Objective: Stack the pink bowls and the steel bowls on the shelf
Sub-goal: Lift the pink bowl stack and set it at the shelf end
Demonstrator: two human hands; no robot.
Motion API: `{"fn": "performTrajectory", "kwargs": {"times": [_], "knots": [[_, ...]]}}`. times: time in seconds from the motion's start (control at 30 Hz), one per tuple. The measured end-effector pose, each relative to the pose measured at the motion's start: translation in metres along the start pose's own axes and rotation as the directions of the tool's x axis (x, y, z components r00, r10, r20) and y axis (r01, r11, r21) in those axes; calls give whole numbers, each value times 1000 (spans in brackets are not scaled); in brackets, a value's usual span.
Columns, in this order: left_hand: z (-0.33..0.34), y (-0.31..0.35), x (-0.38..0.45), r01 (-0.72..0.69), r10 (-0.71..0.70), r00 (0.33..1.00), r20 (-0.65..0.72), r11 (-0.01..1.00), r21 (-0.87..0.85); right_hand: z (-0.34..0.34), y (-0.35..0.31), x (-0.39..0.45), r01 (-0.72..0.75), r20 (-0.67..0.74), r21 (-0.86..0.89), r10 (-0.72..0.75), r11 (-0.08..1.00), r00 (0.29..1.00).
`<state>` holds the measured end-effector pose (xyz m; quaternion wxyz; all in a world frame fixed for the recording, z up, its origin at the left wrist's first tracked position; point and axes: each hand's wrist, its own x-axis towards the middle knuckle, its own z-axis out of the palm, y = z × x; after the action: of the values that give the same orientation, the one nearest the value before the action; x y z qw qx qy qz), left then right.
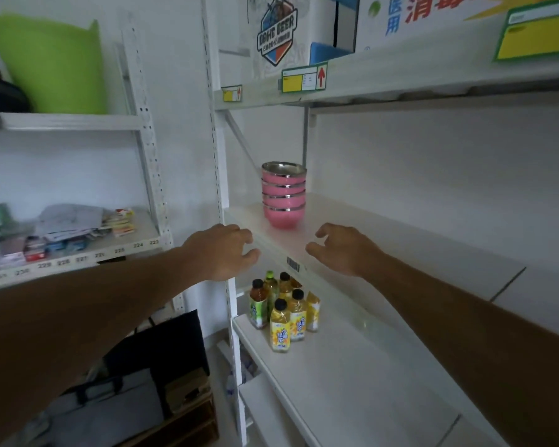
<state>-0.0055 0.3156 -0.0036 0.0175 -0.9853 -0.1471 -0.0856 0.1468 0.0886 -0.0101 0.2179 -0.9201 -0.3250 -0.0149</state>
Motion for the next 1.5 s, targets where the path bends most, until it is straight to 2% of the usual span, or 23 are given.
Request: {"fn": "performTrajectory", "kwargs": {"times": [0.1, 0.23, 0.37, 0.5, 0.63, 0.73, 0.8, 0.87, 1.1, 1.37, 1.5], "knots": [[8, -9, 27, 15, -15, 1000, 12, 999, -47, 5, 4, 26, -17, -55, 45, 20, 999, 998], [21, -29, 78, 0, 1, 1000, 12, 992, -123, 13, 8, 66, -33, -146, 189, 61, 981, 987], [39, -54, 133, -15, 15, 1000, -3, 972, -235, 27, 8, 106, -75, -111, 186, 96, 980, 989], [61, -79, 185, -76, 86, 996, 17, 944, -320, 35, 2, 147, -135, -74, 178, 150, 975, 986], [75, -90, 222, -115, 162, 986, 38, 829, -548, 45, -4, 175, -190, -10, 306, 203, 933, 979], [81, -84, 234, -190, 250, 968, -2, 733, -653, 48, -2, 187, -143, -43, 319, 165, 937, 985], [85, -79, 240, -282, 314, 946, -77, 683, -673, 50, -1, 192, -84, -53, 330, 108, 940, 993], [84, -77, 246, -313, 321, 940, -118, 666, -678, 51, 2, 195, -63, -72, 374, 97, 925, 993], [82, -68, 275, -322, 339, 935, -104, 689, -649, 44, 10, 213, -37, -67, 398, 69, 917, 995], [84, -50, 325, -259, 303, 951, -56, 690, -675, 37, 14, 239, -158, -66, 406, 201, 900, 977], [86, -46, 336, -231, 299, 954, -36, 650, -724, 38, 19, 244, -199, -77, 442, 258, 875, 963]]}}
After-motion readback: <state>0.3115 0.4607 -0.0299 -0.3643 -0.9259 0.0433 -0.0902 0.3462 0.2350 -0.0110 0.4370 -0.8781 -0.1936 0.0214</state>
